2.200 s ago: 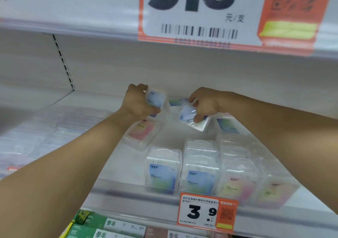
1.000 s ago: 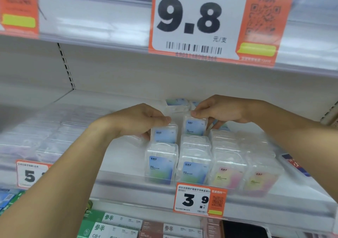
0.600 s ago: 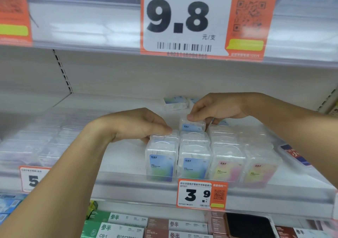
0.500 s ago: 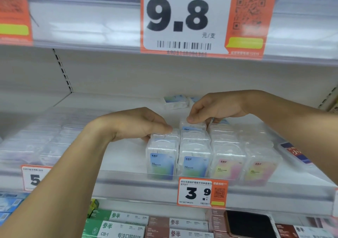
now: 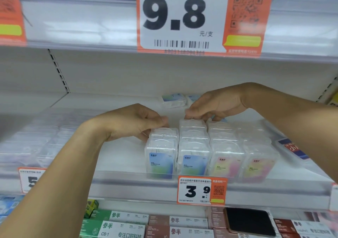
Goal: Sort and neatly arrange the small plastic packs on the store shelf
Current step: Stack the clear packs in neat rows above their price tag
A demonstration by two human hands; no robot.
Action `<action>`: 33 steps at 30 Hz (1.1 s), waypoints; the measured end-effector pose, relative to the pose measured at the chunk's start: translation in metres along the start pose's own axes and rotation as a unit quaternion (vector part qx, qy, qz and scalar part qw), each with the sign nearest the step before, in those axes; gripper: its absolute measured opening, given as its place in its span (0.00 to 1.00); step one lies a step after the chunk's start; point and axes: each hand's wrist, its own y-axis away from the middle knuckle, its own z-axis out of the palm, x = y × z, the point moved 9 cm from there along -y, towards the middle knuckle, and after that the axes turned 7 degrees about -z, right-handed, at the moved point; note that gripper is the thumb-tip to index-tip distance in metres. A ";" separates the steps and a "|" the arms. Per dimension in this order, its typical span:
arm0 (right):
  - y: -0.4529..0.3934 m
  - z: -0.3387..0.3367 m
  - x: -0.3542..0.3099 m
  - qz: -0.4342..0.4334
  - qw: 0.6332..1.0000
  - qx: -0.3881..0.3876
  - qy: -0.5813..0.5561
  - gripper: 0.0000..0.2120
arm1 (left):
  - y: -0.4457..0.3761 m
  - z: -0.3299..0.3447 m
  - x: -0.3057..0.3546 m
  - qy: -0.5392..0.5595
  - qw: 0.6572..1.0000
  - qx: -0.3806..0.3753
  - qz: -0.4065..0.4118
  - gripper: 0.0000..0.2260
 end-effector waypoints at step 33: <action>-0.041 -0.087 -0.033 -0.060 0.954 0.285 0.065 0.22 | -0.017 -0.085 -0.037 -0.009 0.926 0.375 0.038 0.27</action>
